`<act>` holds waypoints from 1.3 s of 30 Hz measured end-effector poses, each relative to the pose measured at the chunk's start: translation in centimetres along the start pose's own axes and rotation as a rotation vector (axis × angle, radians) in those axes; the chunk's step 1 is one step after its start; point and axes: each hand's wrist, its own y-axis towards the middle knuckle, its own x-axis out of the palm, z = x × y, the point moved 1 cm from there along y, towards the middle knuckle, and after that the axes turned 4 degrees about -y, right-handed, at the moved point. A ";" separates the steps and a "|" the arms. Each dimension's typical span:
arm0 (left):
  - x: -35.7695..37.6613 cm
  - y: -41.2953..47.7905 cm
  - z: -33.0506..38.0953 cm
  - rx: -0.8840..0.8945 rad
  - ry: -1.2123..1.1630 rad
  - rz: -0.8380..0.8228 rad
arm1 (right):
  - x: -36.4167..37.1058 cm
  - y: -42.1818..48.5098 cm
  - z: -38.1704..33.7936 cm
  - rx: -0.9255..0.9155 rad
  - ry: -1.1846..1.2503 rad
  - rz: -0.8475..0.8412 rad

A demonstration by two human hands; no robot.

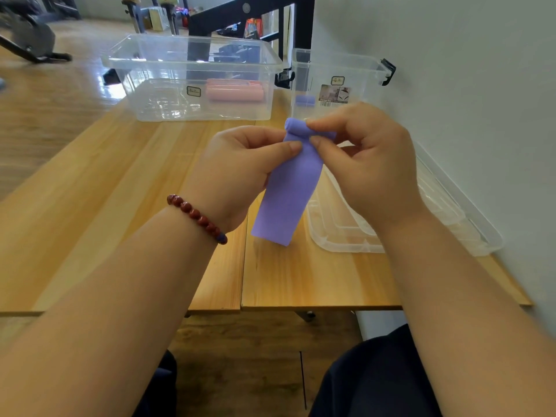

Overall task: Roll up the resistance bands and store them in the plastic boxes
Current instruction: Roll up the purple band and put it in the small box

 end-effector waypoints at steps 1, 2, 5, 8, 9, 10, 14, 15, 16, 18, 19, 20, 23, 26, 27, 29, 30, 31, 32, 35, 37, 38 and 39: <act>0.0 0.0 0.0 -0.006 -0.015 0.005 | 0.2 -0.1 0.0 -0.037 -0.011 0.010; 0.0 -0.1 0.0 -0.009 -0.030 0.011 | 0.3 -0.1 0.1 -0.063 -0.013 0.017; 0.1 -0.1 0.2 -0.007 -0.040 0.030 | 0.7 -0.1 0.2 -0.085 -0.010 0.027; 0.2 -0.3 0.3 -0.005 -0.051 0.036 | 0.7 -0.1 0.4 -0.065 0.003 0.024; 0.1 -0.3 0.2 -0.002 -0.051 0.035 | 0.7 -0.1 0.5 -0.072 0.006 0.023; 0.1 -0.2 0.1 0.005 -0.048 0.034 | 0.7 0.0 0.6 -0.087 0.003 0.022; 0.1 0.0 -0.3 0.031 -0.063 0.047 | 0.7 -0.1 0.7 -0.128 -0.015 -0.003; 0.1 0.0 -0.4 0.029 -0.066 0.042 | 0.7 -0.1 0.7 -0.117 -0.001 -0.015; 0.1 0.0 -0.4 0.028 -0.066 0.036 | 0.6 -0.2 0.6 -0.098 0.022 -0.034; -0.1 0.1 -0.5 0.029 -0.062 0.024 | 0.5 -0.2 0.5 0.000 0.114 -0.081; -0.2 0.1 -0.6 0.031 -0.058 0.020 | 0.4 -0.1 0.4 0.083 0.174 -0.097; -0.2 0.2 -0.6 0.034 -0.057 0.016 | 0.4 -0.1 0.4 0.168 0.231 -0.106; -0.3 0.2 -0.6 0.050 -0.050 -0.002 | 0.4 0.0 0.3 0.321 0.348 -0.114; -0.1 0.2 -0.6 0.054 -0.043 -0.041 | 0.3 0.1 0.2 0.345 0.388 -0.088; -0.1 0.2 -0.6 0.056 -0.036 -0.050 | 0.3 0.1 0.2 0.348 0.403 -0.080; 0.1 0.1 -0.5 0.083 -0.015 -0.032 | 0.2 0.1 0.3 0.357 0.429 -0.070; 0.1 0.1 -0.6 0.104 0.002 -0.003 | 0.2 0.1 0.3 0.364 0.436 -0.066; 0.2 0.1 -0.6 0.127 0.033 0.033 | 0.3 0.1 0.4 0.370 0.439 -0.064; 0.3 0.1 -0.7 0.152 0.078 0.067 | 0.3 0.1 0.4 0.377 0.440 -0.061; 0.8 -0.2 -0.8 0.215 0.221 0.131 | 0.3 0.0 0.4 0.400 0.409 -0.033; 1.2 -0.4 -0.9 0.243 0.285 0.169 | 0.5 0.0 0.5 0.412 0.368 -0.013; 1.3 -0.5 -1.0 0.248 0.297 0.181 | 0.5 0.0 0.4 0.414 0.348 -0.012; 1.3 -0.5 -1.0 0.245 0.297 0.190 | 0.6 -0.1 0.4 0.409 0.328 -0.014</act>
